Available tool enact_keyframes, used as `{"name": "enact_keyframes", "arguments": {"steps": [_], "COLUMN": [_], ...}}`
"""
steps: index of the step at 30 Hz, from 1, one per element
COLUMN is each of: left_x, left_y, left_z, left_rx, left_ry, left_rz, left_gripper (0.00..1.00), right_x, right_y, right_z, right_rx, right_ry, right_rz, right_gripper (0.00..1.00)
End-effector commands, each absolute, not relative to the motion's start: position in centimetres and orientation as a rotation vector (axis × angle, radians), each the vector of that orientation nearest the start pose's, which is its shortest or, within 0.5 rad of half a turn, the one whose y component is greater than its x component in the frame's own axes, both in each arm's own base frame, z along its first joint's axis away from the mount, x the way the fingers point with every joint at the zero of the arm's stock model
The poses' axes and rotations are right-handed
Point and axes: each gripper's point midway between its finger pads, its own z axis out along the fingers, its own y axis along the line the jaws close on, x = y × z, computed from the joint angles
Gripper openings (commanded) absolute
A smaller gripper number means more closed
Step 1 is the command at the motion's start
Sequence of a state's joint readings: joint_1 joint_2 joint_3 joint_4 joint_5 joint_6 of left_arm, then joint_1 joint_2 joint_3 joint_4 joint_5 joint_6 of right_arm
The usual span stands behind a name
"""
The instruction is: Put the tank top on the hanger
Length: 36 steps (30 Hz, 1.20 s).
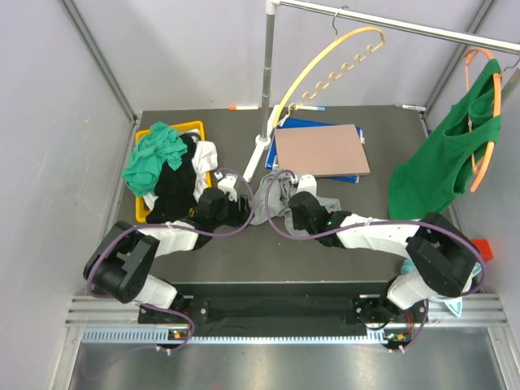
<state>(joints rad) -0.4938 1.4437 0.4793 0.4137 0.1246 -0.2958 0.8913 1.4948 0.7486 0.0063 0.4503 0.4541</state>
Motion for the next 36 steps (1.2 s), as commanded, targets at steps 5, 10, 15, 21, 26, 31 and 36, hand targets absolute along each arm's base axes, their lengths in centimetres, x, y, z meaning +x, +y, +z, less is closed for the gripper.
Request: {"name": "enact_keyframes", "arguments": {"steps": [5,10,15,21,26,31,36], "left_x": [31.1,31.4,33.0,32.2,30.1,30.4,30.5], "left_y": [-23.5,-24.0,-22.2,-18.8,-18.6,-19.6,-21.5], "left_z": [5.4,8.3,18.1,32.6,39.4,37.1,30.3], "left_rx": [0.342,0.351,0.311,0.225,0.248,0.271,0.301], "left_ry": [2.061,1.992,1.825,1.547,1.424,1.497,1.619], "left_rz": [-0.784,-0.813,-0.688,-0.585,-0.639,-0.678,-0.769], "left_gripper": [0.37,0.0,0.0,0.0,0.0,0.0,0.0], "right_x": [28.4,28.4,28.7,28.6,27.3,26.8,26.3], "right_y": [24.7,24.2,21.8,18.6,16.9,16.7,16.4], "right_z": [8.3,10.3,16.4,27.5,34.0,32.4,27.5], "right_rx": [-0.227,-0.236,-0.191,-0.094,-0.05,-0.059,-0.05], "right_ry": [2.178,2.151,2.049,1.838,1.699,1.719,1.819], "right_rz": [0.246,0.239,0.175,0.167,0.254,0.263,0.234], "right_gripper": [0.0,0.0,0.0,0.0,0.02,0.07,0.17]}}
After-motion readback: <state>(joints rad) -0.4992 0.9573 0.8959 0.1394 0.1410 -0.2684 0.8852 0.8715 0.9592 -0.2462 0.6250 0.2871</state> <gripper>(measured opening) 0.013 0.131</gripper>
